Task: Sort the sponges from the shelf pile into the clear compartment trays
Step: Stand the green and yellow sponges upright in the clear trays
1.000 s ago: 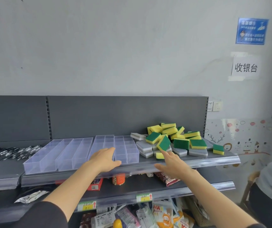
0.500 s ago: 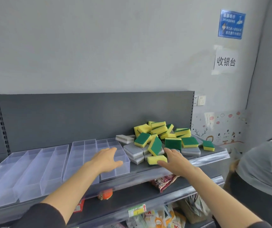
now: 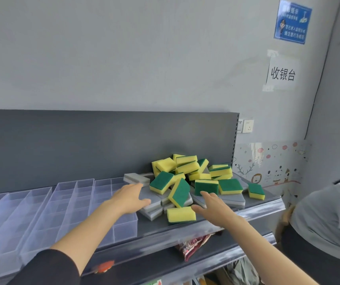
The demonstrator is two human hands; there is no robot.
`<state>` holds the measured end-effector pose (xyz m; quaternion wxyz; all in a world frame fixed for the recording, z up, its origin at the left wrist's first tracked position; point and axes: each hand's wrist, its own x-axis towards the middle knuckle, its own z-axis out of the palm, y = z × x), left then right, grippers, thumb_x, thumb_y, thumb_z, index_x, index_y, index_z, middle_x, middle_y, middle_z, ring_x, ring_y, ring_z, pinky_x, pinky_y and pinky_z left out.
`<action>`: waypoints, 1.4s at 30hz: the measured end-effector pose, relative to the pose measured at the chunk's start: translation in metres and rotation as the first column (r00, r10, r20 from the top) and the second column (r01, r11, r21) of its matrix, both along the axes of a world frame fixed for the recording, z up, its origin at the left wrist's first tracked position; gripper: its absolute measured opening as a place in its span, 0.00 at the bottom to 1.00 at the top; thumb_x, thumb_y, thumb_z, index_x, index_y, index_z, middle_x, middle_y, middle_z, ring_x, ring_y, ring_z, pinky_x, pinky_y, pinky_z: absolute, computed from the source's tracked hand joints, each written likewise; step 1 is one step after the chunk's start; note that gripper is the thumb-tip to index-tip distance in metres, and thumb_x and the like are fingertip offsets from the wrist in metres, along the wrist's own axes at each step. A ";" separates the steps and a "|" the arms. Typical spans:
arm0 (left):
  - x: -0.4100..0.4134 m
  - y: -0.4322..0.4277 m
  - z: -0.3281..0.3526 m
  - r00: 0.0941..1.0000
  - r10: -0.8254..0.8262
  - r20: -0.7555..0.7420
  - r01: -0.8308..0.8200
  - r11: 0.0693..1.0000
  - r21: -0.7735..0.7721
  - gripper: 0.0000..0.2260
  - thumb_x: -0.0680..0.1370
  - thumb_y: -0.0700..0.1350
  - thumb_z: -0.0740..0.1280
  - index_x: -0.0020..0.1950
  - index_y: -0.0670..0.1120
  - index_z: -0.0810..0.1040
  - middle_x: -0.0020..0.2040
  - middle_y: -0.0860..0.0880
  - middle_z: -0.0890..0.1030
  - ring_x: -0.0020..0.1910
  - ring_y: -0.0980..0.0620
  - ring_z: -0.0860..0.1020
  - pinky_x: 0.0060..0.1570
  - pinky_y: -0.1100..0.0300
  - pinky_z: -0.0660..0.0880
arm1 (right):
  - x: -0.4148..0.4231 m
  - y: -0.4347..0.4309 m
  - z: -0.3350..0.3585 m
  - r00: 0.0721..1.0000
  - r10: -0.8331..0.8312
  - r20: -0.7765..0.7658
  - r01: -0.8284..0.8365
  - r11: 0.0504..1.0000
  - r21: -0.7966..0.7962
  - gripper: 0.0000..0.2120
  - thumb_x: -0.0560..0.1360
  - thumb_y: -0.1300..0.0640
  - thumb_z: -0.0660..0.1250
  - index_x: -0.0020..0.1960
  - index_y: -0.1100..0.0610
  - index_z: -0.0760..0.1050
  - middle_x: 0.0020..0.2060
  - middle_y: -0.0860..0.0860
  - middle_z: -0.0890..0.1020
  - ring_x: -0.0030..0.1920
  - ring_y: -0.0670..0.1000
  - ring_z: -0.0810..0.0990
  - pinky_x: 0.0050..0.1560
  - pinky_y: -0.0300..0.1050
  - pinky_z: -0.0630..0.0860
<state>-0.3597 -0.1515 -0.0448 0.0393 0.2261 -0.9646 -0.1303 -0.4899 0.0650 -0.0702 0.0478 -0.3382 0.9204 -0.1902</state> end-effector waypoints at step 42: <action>-0.173 -0.059 -0.002 0.977 -0.020 -0.214 0.053 0.987 0.149 0.32 0.72 0.52 0.67 0.74 0.53 0.59 0.67 0.44 0.69 0.66 0.44 0.68 0.62 0.51 0.70 | -0.116 -0.106 0.002 0.973 -0.023 0.231 0.106 0.930 -0.352 0.19 0.77 0.48 0.60 0.61 0.60 0.69 0.50 0.52 0.78 0.50 0.53 0.77 0.53 0.49 0.76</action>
